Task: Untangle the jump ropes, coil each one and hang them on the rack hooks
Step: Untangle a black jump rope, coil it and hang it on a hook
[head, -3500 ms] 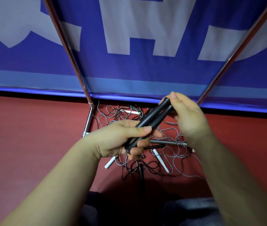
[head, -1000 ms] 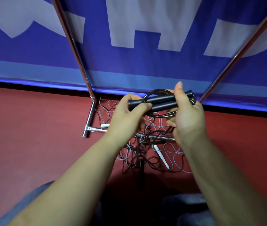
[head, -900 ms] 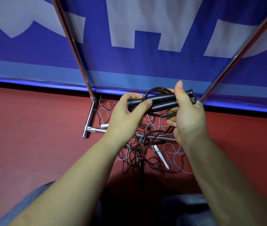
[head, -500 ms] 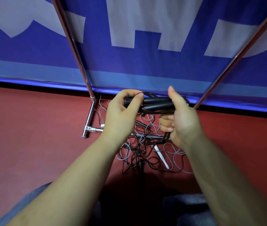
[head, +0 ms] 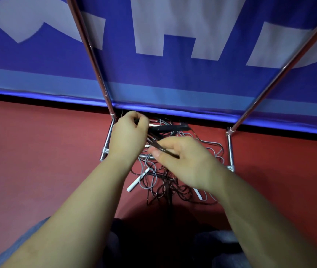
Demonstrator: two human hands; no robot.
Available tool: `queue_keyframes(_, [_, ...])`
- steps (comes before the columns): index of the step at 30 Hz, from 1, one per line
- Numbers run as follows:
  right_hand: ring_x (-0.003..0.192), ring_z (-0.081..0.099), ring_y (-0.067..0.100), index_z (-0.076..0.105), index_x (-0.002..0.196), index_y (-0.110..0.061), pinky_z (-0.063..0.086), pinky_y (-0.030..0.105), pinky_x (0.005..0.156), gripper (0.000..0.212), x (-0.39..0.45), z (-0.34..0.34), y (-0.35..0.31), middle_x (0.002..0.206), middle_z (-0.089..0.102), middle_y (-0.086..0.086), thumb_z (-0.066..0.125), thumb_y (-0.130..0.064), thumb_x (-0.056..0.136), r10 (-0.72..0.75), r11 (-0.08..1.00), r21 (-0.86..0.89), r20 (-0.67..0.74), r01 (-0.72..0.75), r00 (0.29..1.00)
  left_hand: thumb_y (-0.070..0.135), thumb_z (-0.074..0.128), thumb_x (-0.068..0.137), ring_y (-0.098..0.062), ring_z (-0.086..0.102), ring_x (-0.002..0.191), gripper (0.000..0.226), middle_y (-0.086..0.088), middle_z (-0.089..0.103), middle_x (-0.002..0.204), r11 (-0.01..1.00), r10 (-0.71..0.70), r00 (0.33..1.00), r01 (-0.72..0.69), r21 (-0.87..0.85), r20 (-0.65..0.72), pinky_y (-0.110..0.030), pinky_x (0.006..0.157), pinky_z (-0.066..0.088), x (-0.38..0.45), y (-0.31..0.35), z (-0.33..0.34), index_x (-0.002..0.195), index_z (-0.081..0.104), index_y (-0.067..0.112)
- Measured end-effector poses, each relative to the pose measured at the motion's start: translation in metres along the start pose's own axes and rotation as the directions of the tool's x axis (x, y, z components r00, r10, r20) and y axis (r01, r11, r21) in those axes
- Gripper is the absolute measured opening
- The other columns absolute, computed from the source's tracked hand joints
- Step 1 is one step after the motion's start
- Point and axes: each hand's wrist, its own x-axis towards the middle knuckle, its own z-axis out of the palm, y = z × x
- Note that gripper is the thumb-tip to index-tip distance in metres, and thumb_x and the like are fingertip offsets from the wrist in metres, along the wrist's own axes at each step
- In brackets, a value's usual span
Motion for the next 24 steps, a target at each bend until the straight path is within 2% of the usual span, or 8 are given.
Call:
queue_keyframes(2, [0.061,0.051,0.027,0.065,0.08,-0.01,0.046,0.037,0.064,0.021,-0.001,-0.011,-0.002,0.069,0.061,0.014,0.061,-0.029,0.088,-0.024,0.999,-0.024,-0.121,0.021,0.992,0.016,0.049,0.088,-0.022,0.055,0.071,0.018,-0.005,0.063,0.074,0.991,-0.006,0.996,-0.006,0.135,0.091,-0.029,0.058,0.036,0.002,-0.003,-0.003,0.083,0.064,0.01])
queue_keyframes(4, [0.056,0.044,0.014,0.065,0.074,-0.013,0.039,0.029,0.058,0.018,-0.002,-0.025,0.001,0.06,0.055,0.003,0.067,-0.028,0.084,-0.012,1.0,-0.011,-0.26,0.009,0.966,0.016,0.051,0.087,-0.023,0.056,0.069,0.016,-0.006,0.063,0.071,0.98,0.025,0.964,-0.076,0.185,0.266,-0.031,0.061,0.04,0.001,-0.002,-0.003,0.077,0.063,0.013])
queue_keyframes(7, [0.056,0.042,0.007,0.067,0.068,-0.021,0.036,0.026,0.057,0.016,-0.002,-0.04,0.013,0.058,0.053,-0.006,0.07,-0.032,0.08,0.048,0.998,-0.028,-0.334,-0.061,0.941,0.012,0.051,0.091,-0.011,0.048,0.055,0.02,-0.001,0.058,0.063,0.991,0.067,0.843,-0.117,0.061,0.534,-0.025,0.056,0.041,-0.008,0.002,0.0,0.08,0.066,0.008])
queue_keyframes(10, [0.046,0.041,0.005,0.068,0.065,-0.02,0.033,0.018,0.047,0.025,-0.004,-0.048,0.025,0.059,0.059,-0.004,0.066,-0.037,0.082,0.203,0.979,0.035,-0.237,-0.2,0.95,0.001,0.039,0.092,-0.005,0.029,0.038,0.033,0.008,0.043,0.047,0.984,0.06,0.781,0.058,-0.168,0.622,-0.017,0.04,0.025,-0.013,0.009,0.0,0.08,0.068,0.013])
queue_keyframes(14, [0.03,0.029,0.003,0.06,0.072,-0.004,0.022,0.015,0.034,0.041,-0.008,-0.051,0.022,0.044,0.045,0.002,0.059,-0.045,0.075,0.285,0.863,0.408,0.093,-0.298,0.954,-0.002,0.029,0.088,-0.005,0.017,0.033,0.045,0.007,0.026,0.04,0.878,0.042,0.719,0.305,-0.369,0.694,-0.011,0.038,0.015,-0.014,0.019,0.001,0.094,0.07,0.016])
queue_keyframes(18, [0.026,0.033,0.002,0.058,0.073,0.003,0.022,0.014,0.03,0.037,-0.007,-0.039,0.006,0.046,0.052,0.007,0.038,-0.017,0.097,0.283,0.677,0.657,0.183,-0.331,0.941,0.013,0.034,0.085,-0.002,0.016,0.025,0.031,0.005,0.025,0.032,0.652,0.064,0.64,0.554,-0.517,0.766,-0.011,0.032,0.009,-0.014,0.028,0.003,0.074,0.062,0.007])
queue_keyframes(21, [0.028,0.024,0.004,0.051,0.061,-0.009,0.018,0.015,0.033,0.048,0.0,-0.021,0.006,0.04,0.042,-0.003,0.033,-0.032,0.1,0.34,0.762,0.535,0.148,-0.364,0.929,0.015,0.038,0.084,-0.002,0.017,0.025,0.032,0.006,0.023,0.033,0.517,-0.037,0.701,0.623,-0.587,0.712,-0.012,0.028,0.011,-0.01,0.026,0.008,0.055,0.052,0.012])
queue_keyframes(24, [0.035,0.034,0.005,0.052,0.056,-0.016,0.028,0.021,0.046,0.054,0.006,-0.009,0.011,0.04,0.042,-0.008,0.033,-0.045,0.098,0.436,0.874,0.237,0.005,-0.425,0.9,0.014,0.04,0.09,-0.005,0.013,0.028,0.055,0.008,0.019,0.036,0.585,-0.196,0.788,0.571,-0.576,0.583,-0.013,0.032,0.01,-0.008,0.019,0.012,0.035,0.044,0.017])
